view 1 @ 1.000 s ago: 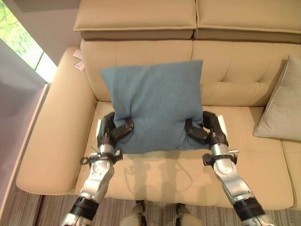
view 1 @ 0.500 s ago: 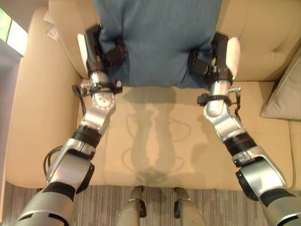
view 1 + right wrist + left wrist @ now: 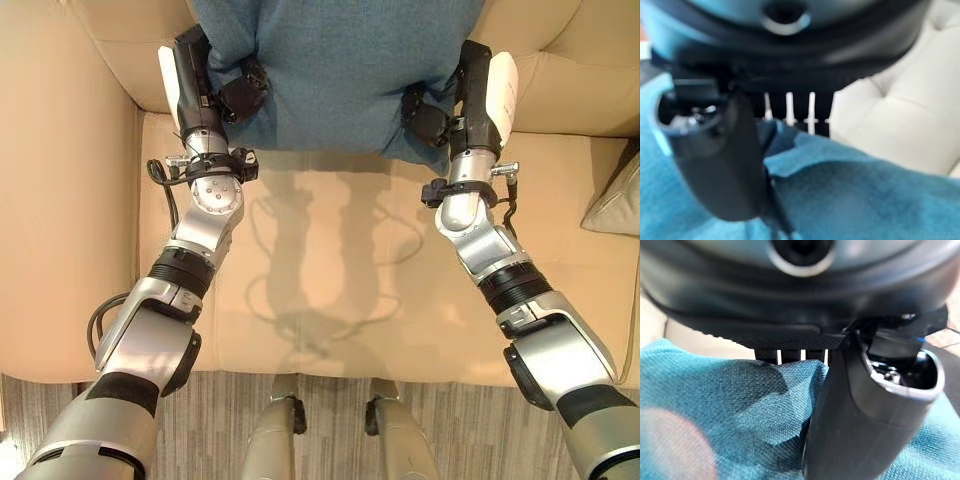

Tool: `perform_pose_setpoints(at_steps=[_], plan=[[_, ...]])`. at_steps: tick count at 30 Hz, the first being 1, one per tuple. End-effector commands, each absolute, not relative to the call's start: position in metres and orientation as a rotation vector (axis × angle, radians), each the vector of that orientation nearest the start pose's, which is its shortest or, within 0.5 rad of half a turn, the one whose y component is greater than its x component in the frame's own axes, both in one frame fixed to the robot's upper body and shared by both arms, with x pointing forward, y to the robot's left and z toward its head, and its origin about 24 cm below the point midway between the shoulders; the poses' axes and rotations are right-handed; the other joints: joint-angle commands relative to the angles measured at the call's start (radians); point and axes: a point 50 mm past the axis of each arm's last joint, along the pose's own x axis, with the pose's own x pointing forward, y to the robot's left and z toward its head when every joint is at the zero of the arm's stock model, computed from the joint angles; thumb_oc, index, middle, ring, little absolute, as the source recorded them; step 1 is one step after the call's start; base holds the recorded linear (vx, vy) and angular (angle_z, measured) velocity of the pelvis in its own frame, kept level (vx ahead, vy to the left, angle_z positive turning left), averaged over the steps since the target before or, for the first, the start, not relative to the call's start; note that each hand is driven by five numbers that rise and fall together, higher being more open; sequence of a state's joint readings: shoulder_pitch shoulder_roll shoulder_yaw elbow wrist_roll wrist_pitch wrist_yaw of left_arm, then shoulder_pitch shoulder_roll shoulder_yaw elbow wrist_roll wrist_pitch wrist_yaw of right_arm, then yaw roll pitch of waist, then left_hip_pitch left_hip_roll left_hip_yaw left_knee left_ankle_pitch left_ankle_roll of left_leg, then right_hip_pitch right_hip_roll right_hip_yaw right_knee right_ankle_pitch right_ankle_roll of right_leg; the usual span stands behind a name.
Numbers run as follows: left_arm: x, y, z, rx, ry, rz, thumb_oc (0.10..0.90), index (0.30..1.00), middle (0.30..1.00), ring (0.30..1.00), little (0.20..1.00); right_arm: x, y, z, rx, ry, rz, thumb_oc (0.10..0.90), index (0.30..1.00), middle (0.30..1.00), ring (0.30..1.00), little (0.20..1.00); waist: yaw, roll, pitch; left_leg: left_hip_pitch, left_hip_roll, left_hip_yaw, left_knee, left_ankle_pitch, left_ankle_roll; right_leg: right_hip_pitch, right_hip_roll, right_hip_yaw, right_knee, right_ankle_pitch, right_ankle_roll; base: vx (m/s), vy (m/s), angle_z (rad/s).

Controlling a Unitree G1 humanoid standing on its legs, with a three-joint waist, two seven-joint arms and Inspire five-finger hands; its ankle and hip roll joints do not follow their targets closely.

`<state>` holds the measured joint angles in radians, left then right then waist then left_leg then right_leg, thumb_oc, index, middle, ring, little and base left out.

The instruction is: Pick up all the scattered cushions and arrange them neatly on the sofa.

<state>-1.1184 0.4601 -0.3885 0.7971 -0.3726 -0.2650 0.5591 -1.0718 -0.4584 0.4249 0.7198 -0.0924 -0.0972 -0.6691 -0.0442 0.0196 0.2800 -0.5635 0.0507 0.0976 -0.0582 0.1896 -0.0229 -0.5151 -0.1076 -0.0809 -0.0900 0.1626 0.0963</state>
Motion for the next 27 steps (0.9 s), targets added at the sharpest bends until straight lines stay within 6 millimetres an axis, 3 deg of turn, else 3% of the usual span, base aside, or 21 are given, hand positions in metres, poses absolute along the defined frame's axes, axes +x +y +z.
perform_pose_setpoints(at_steps=[1,4,5,6,11,13,14,15,16,17,22,24,27], plan=[[0.395,0.135,0.331,0.291,-0.804,0.214,0.400,0.300,0.300,0.300,0.300,0.390,-0.120,0.318,-0.546,-0.857,-0.367,0.400,0.300,0.300,0.300,0.300,0.009,-0.010,-0.038,-0.075,-0.020,-0.034,-0.029,-0.041,-0.077,-0.083,-0.002,0.008,0.004,-0.042,0.078,-0.03,-0.009,0.06],[0.397,0.135,0.337,0.313,-0.794,0.220,0.400,0.300,0.300,0.300,0.300,0.395,-0.121,0.316,-0.559,-0.821,-0.357,0.400,0.300,0.300,0.300,0.300,0.008,-0.010,-0.034,-0.109,-0.022,-0.039,-0.029,-0.034,-0.078,-0.116,-0.001,0.008,0.004,-0.038,0.080,-0.02,-0.010,0.06],[0.397,0.135,0.344,0.340,-0.801,0.224,0.646,0.669,0.669,0.669,0.669,0.398,-0.123,0.319,-0.581,-0.800,-0.354,0.400,0.300,0.300,0.300,0.300,0.006,-0.010,-0.029,-0.141,-0.023,-0.039,-0.029,-0.030,-0.078,-0.148,0.000,0.008,0.003,-0.034,0.084,-0.03,-0.015,-0.08],[0.397,0.135,0.347,0.359,-0.803,0.225,0.800,0.900,0.900,0.900,0.900,0.399,-0.124,0.321,-0.588,-0.793,-0.350,0.400,0.300,0.300,0.300,0.300,0.006,-0.010,-0.028,-0.156,-0.023,-0.039,-0.029,-0.026,-0.078,-0.162,0.001,0.010,0.003,-0.031,0.085,-0.02,-0.011,-0.09],[0.398,0.141,0.366,0.367,-0.799,0.249,0.800,0.900,0.900,0.900,0.900,0.403,-0.125,0.334,-0.594,-0.751,-0.325,0.400,0.300,0.300,0.300,0.300,0.001,-0.012,-0.018,-0.218,-0.026,-0.043,-0.029,-0.015,-0.079,-0.226,0.005,0.013,0.003,-0.018,0.091,-0.01,-0.004,0.00],[0.397,0.141,0.370,0.334,-0.797,0.242,0.800,0.900,0.900,0.900,0.900,0.405,-0.126,0.337,-0.599,-0.737,-0.315,0.472,0.408,0.408,0.408,0.408,0.000,-0.012,-0.014,-0.234,-0.028,-0.045,-0.029,-0.012,-0.079,-0.241,0.005,0.011,0.003,-0.015,0.093,-0.01,-0.003,0.02],[0.397,0.142,0.370,0.313,-0.794,0.224,0.800,0.900,0.900,0.900,0.900,0.405,-0.128,0.340,-0.605,-0.725,-0.311,0.591,0.587,0.587,0.587,0.587,0.001,-0.011,-0.010,-0.249,-0.029,-0.047,-0.029,-0.008,-0.079,-0.253,0.004,0.009,0.003,-0.015,0.094,0.00,0.000,0.00],[0.397,0.142,0.370,0.313,-0.794,0.224,0.800,0.900,0.900,0.900,0.900,0.405,-0.127,0.340,-0.605,-0.725,-0.311,0.643,0.665,0.665,0.665,0.665,0.001,-0.010,-0.011,-0.249,-0.029,-0.047,-0.029,-0.008,-0.079,-0.254,0.004,0.009,0.003,-0.015,0.094,0.00,0.000,0.00],[0.397,0.141,0.369,0.300,-0.789,0.212,0.800,0.900,0.900,0.900,0.900,0.405,-0.129,0.343,-0.601,-0.723,-0.313,0.767,0.851,0.851,0.851,0.851,0.003,-0.009,-0.008,-0.256,-0.030,-0.048,-0.029,-0.006,-0.079,-0.260,0.004,0.007,0.003,-0.015,0.096,0.00,0.000,0.00],[0.399,0.138,0.365,0.286,-0.775,0.196,0.800,0.900,0.900,0.900,0.900,0.405,-0.129,0.344,-0.600,-0.719,-0.312,0.800,0.900,0.900,0.900,0.900,0.004,-0.008,-0.009,-0.262,-0.033,-0.049,-0.029,-0.004,-0.078,-0.268,0.005,0.009,0.003,-0.012,0.097,0.00,0.000,0.00],[0.401,0.143,0.358,0.246,-0.742,0.200,0.800,0.900,0.900,0.900,0.900,0.405,-0.132,0.345,-0.601,-0.719,-0.318,0.800,0.900,0.900,0.900,0.900,0.004,-0.010,-0.016,-0.266,-0.036,-0.048,-0.029,-0.005,-0.078,-0.273,0.007,0.008,0.003,-0.009,0.097,0.00,-0.003,-0.01],[0.403,0.150,0.350,0.204,-0.717,0.205,0.800,0.900,0.900,0.900,0.900,0.404,-0.143,0.348,-0.598,-0.725,-0.357,0.800,0.900,0.900,0.900,0.900,0.005,-0.011,-0.022,-0.264,-0.038,-0.048,-0.029,-0.006,-0.079,-0.272,0.008,0.006,0.003,-0.010,0.097,0.00,0.000,0.00],[0.405,0.172,0.337,0.149,-0.677,0.236,0.800,0.900,0.900,0.900,0.900,0.401,-0.177,0.349,-0.604,-0.698,-0.448,0.800,0.900,0.900,0.900,0.900,0.008,-0.015,-0.037,-0.248,-0.038,-0.050,-0.029,-0.012,-0.084,-0.259,0.007,0.003,0.003,-0.010,0.097,0.00,-0.010,0.01]])
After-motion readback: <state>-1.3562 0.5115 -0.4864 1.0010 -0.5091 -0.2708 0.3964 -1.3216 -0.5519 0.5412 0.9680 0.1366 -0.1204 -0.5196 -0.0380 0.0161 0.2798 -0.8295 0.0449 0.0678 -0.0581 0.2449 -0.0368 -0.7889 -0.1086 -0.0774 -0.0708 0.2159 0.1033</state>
